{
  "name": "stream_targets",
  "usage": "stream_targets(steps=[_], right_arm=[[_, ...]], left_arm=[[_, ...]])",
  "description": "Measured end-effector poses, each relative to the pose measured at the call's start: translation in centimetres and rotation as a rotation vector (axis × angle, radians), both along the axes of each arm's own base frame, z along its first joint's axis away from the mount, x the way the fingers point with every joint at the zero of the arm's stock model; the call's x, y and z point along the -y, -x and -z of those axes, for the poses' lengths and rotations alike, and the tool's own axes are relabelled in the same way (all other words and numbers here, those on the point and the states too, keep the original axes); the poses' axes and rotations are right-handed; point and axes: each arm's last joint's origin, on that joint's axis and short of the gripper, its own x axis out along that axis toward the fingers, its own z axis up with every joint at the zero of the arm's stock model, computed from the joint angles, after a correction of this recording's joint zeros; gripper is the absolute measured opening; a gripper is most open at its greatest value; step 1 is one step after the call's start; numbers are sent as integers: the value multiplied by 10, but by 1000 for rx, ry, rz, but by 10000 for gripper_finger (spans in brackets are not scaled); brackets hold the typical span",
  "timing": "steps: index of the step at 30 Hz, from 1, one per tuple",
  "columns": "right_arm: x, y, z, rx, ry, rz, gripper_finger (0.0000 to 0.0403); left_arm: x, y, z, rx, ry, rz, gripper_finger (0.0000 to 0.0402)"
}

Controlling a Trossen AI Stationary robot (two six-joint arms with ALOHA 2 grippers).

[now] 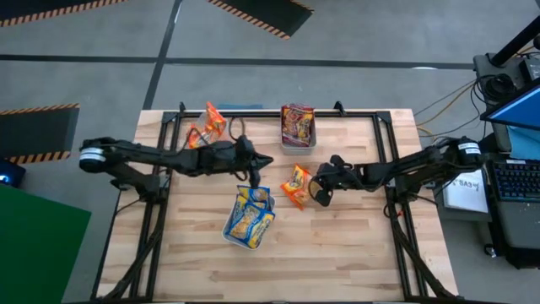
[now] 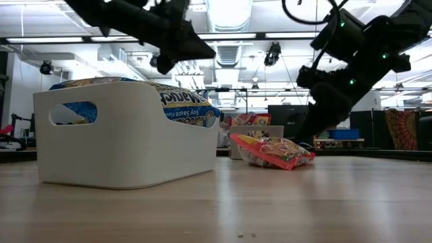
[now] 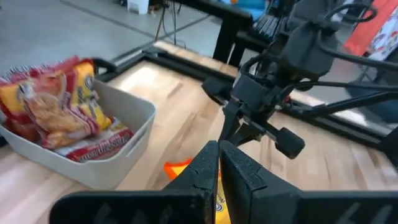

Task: Sort Maruchan noodles
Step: Put the orange noodle pack into the transparent bin

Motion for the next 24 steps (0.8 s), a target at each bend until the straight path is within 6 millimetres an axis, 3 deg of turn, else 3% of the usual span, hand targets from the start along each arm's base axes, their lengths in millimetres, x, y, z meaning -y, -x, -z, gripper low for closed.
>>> stream_targets(steps=[8, 12, 19, 24], right_arm=[[0, -10, 26, -75, 7, 7, 9], [0, -12, 44, -132, -3, 22, 9], [1, -12, 61, -179, -15, 40, 9], [1, -13, 61, -171, -17, 42, 9]], left_arm=[[-3, -33, 13, -155, 52, -14, 1], [-3, -46, 21, -209, 100, -10, 22], [-3, -64, 35, -250, 181, 24, 110], [-4, -78, 47, -309, 205, 11, 184]])
